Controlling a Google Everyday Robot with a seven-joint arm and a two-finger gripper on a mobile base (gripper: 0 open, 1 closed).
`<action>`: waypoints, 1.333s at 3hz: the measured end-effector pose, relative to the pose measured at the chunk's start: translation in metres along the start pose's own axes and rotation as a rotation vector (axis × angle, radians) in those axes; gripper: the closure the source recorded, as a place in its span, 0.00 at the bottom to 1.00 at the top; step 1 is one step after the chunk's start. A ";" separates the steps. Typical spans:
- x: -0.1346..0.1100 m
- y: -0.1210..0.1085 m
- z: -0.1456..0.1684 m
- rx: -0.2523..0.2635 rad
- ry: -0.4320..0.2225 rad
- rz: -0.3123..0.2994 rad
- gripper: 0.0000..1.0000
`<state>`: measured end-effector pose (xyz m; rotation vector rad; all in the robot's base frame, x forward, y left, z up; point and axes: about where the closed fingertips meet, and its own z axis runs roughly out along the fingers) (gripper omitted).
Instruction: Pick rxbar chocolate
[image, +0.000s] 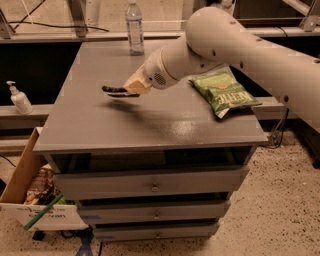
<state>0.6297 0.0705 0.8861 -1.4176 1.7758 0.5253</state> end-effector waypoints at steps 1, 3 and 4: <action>-0.008 -0.002 -0.012 0.020 -0.025 -0.011 1.00; -0.024 -0.005 -0.034 0.048 -0.074 -0.034 1.00; -0.031 -0.003 -0.044 0.046 -0.095 -0.046 1.00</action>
Offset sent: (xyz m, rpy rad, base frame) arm -0.0008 -0.0209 0.0447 0.0612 -0.0896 -0.0232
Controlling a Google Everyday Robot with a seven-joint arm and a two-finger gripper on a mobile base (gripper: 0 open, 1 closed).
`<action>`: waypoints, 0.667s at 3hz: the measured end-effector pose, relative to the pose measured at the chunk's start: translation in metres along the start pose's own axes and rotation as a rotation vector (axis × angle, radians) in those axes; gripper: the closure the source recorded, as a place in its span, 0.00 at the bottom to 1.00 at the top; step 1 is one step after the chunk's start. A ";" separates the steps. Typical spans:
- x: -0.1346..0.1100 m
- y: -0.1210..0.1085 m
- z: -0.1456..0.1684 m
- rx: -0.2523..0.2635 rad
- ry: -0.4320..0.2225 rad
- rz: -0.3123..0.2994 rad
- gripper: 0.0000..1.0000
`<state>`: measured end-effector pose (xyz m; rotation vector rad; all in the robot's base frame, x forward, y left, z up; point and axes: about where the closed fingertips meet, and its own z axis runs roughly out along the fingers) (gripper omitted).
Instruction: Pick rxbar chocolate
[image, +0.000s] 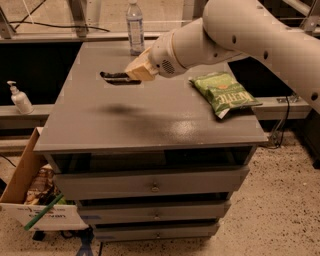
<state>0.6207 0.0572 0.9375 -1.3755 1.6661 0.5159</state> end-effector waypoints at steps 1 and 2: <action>-0.005 0.002 -0.007 -0.020 -0.029 0.005 1.00; -0.008 0.012 -0.009 -0.100 -0.095 0.018 0.82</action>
Offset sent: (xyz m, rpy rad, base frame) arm -0.0277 -0.0015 0.0105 0.1847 0.0973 0.1919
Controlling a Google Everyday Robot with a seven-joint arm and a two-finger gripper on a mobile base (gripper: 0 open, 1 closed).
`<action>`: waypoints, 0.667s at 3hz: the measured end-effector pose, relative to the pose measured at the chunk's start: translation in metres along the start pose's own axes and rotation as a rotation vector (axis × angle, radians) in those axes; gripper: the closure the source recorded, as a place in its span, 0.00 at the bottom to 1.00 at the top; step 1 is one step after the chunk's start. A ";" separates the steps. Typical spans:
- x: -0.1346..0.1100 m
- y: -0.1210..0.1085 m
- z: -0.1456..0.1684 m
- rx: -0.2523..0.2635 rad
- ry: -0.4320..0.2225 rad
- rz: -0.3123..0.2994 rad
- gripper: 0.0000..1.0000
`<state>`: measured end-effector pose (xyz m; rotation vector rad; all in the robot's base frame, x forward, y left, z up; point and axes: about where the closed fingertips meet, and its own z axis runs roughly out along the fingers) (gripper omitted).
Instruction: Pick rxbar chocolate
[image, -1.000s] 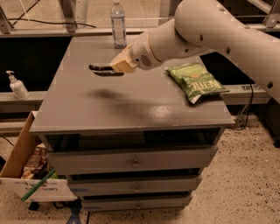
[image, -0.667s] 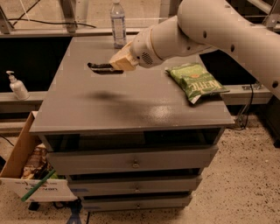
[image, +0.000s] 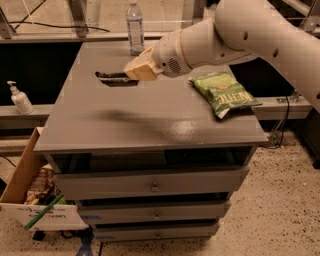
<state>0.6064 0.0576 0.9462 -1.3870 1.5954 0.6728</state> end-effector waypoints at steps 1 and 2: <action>-0.005 0.017 -0.005 -0.052 -0.059 0.005 0.59; -0.009 0.032 -0.012 -0.075 -0.092 0.018 0.35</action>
Offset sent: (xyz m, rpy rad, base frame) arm -0.0502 -0.0052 0.0136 0.1325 0.0470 0.0816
